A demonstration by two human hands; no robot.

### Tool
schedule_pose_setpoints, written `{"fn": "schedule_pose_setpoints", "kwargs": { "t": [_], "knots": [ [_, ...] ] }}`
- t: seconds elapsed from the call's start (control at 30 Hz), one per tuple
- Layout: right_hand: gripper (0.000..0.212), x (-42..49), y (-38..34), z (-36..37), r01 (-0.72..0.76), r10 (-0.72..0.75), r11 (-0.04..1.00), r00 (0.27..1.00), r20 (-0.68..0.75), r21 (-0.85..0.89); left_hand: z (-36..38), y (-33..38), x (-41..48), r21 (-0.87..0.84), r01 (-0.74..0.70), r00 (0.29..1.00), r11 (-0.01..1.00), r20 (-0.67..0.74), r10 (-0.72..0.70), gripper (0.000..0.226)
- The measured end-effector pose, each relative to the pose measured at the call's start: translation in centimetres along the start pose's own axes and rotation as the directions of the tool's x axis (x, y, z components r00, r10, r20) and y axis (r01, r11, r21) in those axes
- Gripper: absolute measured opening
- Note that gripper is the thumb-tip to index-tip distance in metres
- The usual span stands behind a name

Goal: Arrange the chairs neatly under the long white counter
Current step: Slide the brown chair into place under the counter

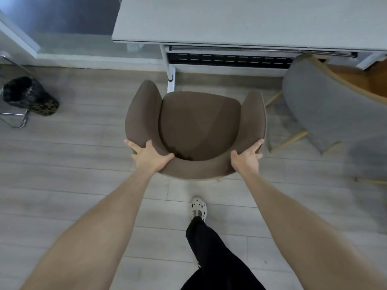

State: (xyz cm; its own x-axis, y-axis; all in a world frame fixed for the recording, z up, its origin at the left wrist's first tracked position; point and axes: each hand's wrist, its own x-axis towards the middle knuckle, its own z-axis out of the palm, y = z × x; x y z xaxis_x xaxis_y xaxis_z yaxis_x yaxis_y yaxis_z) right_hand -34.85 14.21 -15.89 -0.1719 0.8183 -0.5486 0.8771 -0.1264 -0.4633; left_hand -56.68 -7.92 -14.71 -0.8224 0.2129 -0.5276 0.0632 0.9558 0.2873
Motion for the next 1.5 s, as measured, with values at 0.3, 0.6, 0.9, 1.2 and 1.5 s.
{"fn": "schedule_pose_setpoints", "kwargs": {
  "t": [0.3,0.6,0.9,1.2,1.5],
  "knots": [
    [0.106,7.3,-5.6,-2.5,-0.054,0.055,0.998,0.997,-0.059,0.009,-1.3,7.4,5.6,0.016,-0.122,0.992,0.992,-0.016,0.123,0.097],
    [0.107,14.2,-11.4,-4.1,-0.034,0.035,0.999,0.999,-0.037,0.015,-2.7,13.8,12.6,0.047,-0.127,0.992,0.991,-0.020,0.128,0.102],
    [0.107,18.2,-16.1,-3.7,-0.037,0.040,0.998,0.997,-0.067,0.053,-5.0,17.6,18.1,0.069,-0.129,0.992,0.989,0.005,0.129,0.101],
    [0.110,18.5,-16.6,-3.5,-0.057,0.058,0.998,0.997,-0.055,0.006,-5.3,17.6,18.7,0.099,-0.138,0.990,0.985,0.021,0.137,0.102],
    [0.093,13.9,-11.5,-5.6,0.147,-0.138,0.984,0.986,0.099,-0.096,-7.1,14.8,15.3,0.122,-0.278,0.957,0.953,0.125,0.263,0.081]
  ]
}}
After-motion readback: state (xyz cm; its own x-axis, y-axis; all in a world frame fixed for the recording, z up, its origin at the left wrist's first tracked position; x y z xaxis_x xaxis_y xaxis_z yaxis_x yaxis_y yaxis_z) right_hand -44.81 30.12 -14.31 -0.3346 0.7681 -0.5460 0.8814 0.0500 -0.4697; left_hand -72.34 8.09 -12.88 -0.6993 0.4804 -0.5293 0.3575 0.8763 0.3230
